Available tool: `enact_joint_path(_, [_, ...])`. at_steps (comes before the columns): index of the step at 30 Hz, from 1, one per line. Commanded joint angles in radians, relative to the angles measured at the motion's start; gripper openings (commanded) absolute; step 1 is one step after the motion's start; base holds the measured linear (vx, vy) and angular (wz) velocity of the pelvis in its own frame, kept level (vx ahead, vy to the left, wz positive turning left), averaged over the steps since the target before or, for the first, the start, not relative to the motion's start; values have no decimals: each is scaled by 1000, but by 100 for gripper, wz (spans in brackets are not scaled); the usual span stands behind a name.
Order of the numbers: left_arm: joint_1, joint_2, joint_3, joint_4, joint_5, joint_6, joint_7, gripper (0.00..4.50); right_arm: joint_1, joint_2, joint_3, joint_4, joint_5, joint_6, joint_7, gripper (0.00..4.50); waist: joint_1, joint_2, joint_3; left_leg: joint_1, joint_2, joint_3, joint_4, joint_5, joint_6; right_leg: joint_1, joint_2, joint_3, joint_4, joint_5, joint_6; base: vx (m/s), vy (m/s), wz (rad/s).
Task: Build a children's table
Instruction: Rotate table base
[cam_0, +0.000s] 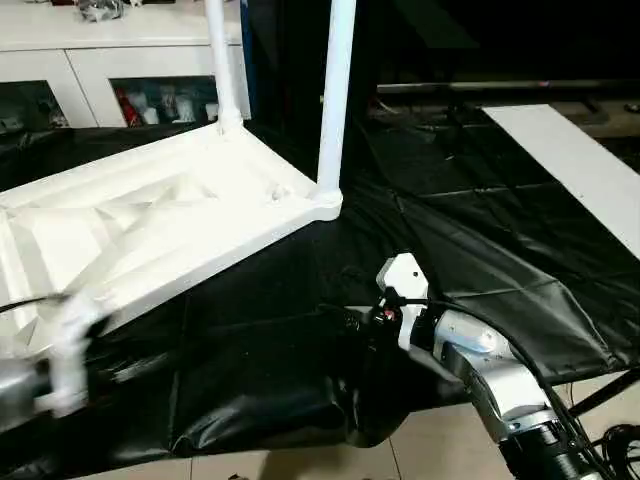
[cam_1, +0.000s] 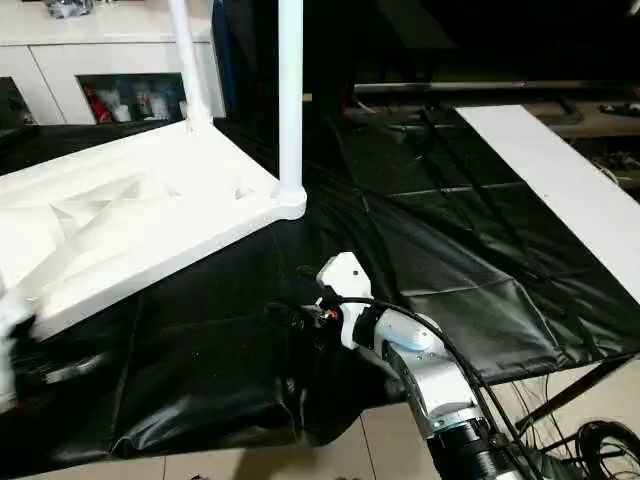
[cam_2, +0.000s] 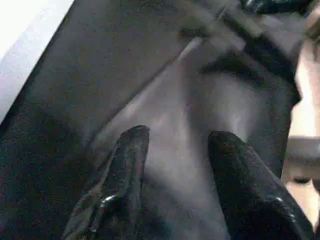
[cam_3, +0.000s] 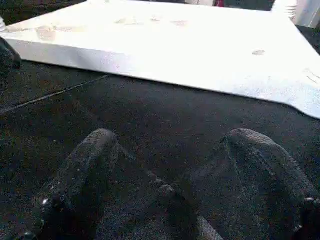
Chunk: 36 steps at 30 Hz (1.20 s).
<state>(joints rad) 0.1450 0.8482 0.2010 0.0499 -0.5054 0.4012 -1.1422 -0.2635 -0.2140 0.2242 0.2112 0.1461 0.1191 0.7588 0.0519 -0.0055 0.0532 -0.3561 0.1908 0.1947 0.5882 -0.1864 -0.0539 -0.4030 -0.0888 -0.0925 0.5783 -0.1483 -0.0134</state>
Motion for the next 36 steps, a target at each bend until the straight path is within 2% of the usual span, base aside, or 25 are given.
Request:
enact_joint_path(1, [14,49,71,31,-7,24,-18,267,-1,-3,-7,12,-1,-9,-3,379,-5,22,-39,29,40,-37,-94,-515,-42,14,-55,51,-92,-611,-74,0,0,0])
enact_joint_path(2, [29,80,114,62,-11,30,-25,280,-2,-2,-6,17,-3,-12,-2,379,-6,18,-38,29,39,-37,-94,-518,-41,13,-55,50,-95,-621,-69,0,0,0])
enact_joint_path(7, [86,156,197,143,18,5,-49,311,-5,-3,1,31,-9,-20,1,379,-13,18,-30,43,38,-45,-93,-580,-43,5,-58,44,-110,-710,-38,0,0,0])
enact_joint_path(12, [153,222,286,233,43,-12,-75,345,-9,-4,0,42,-11,-24,2,379,-23,15,-25,40,39,-52,-98,-623,-47,7,-57,38,-113,-725,-33,0,0,0])
enact_joint_path(13, [163,231,303,246,47,-13,-76,361,-9,-4,0,44,-12,-26,2,379,-23,18,-24,45,40,-56,-98,-640,-51,7,-60,34,-117,-739,-32,0,0,0])
enact_joint_path(14, [172,239,315,257,51,-14,-77,361,-10,-4,0,46,-12,-27,2,379,-25,18,-23,44,39,-57,-98,-645,-50,8,-59,31,-120,-739,-33,0,0,0])
enact_joint_path(16, [181,246,333,274,56,-22,-78,376,-11,-4,0,50,-13,-29,3,379,-28,20,-20,41,41,-65,-102,-663,-52,17,-60,21,-122,-731,-30,0,0,0])
enact_joint_path(18, [194,254,351,286,57,-28,-81,401,-13,-4,0,57,-14,-33,3,379,-27,26,-17,48,47,-69,-110,-704,-61,20,-55,13,-123,-692,-41,0,0,0])
enact_joint_path(19, [200,258,359,291,59,-31,-79,408,-14,-4,1,59,-15,-35,3,379,-33,19,-6,52,51,-71,-119,-762,-66,23,-48,-9,-131,-695,-38,0,0,0])
enact_joint_path(20, [205,260,366,295,62,-33,-78,414,-14,-4,1,60,-15,-37,3,379,-34,28,2,59,52,-70,-127,-800,-68,24,-36,-31,-141,-708,-27,0,0,0])
enact_joint_path(21, [215,267,371,305,73,-40,-75,422,-14,-4,1,62,-15,-38,2,379,-28,45,8,23,73,-55,-186,-874,-74,75,1,-61,-79,-605,-32,-69,-5,-2])
enact_joint_path(22, [218,271,373,315,81,-43,-68,433,-14,-4,1,64,-16,-39,2,379,5,54,-2,-52,94,-48,-230,-920,-88,145,-1,-34,98,-415,-59,-55,-16,16])
enact_joint_path(23, [214,275,379,343,99,-65,-46,443,-15,-3,0,66,-16,-40,1,379,86,58,0,-91,67,54,-264,-930,-103,126,35,-26,171,-293,-65,-55,-16,16])
enact_joint_path(24, [202,278,387,381,123,-105,-17,443,-15,-3,0,67,-16,-41,0,379,38,-36,-35,28,39,9,-148,-682,-111,55,-51,62,60,-676,-15,70,-114,5])
enact_joint_path(25, [202,278,387,381,123,-105,-17,443,-15,-3,0,67,-16,-41,0,379,54,-37,-19,52,22,-51,41,-304,-23,-5,-196,130,-110,-928,-12,99,-134,-17])
enact_joint_path(26, [183,278,396,410,146,-141,25,443,-15,-3,0,68,-16,-41,0,379,78,-37,-40,15,38,-66,20,-154,6,43,-197,160,-96,-861,-24,99,-134,-17])
enact_joint_path(27, [153,259,427,411,119,-166,28,443,-16,-4,0,71,-16,-44,1,379,93,-16,-41,-6,52,-69,-37,-59,5,59,-127,116,-54,-594,-80,64,-60,-14])
enact_joint_path(28, [135,246,448,407,94,-175,21,443,-16,-4,0,73,-16,-45,2,379,95,1,-40,-3,58,-66,-63,-71,-6,48,-86,93,-30,-446,-111,0,0,0])
enact_joint_path(29, [115,230,471,395,61,-188,3,443,-17,-4,0,77,-16,-48,3,379,99,8,-42,20,62,-54,-69,-187,-24,26,-46,83,-5,-252,-172,0,0,0])
enact_joint_path(30, [100,220,487,386,36,-192,-10,443,-18,-3,0,81,-17,-50,4,379,98,14,-45,25,63,-54,-71,-230,-34,27,-45,82,8,-190,-200,0,0,0])
enact_joint_path(31, [92,214,497,377,24,-198,-14,443,-19,-2,0,85,-18,-53,3,379,100,18,-43,21,62,-51,-82,-327,-66,40,-43,81,12,-125,-239,0,0,0])
enact_joint_path(32, [87,210,502,371,17,-202,-15,443,-20,-2,0,87,-18,-54,3,379,99,14,-39,16,60,-52,-87,-349,-70,46,-44,81,10,-133,-237,0,0,0])
enact_joint_path(33, [69,201,501,363,10,-203,-2,443,-22,0,0,91,-18,-57,2,379,98,10,-37,15,56,-52,-91,-383,-72,53,-49,82,5,-174,-225,0,0,0])
enact_joint_path(34, [64,199,501,361,8,-203,2,443,-23,1,0,92,-18,-58,2,379,96,9,-40,17,55,-53,-92,-384,-71,59,-52,83,3,-185,-220,0,0,0])
enact_joint_path(36, [24,178,472,364,14,-227,32,443,-28,7,3,99,-20,-64,-3,379,90,4,-46,14,55,-54,-92,-340,-61,68,-55,83,0,-166,-207,0,0,0])
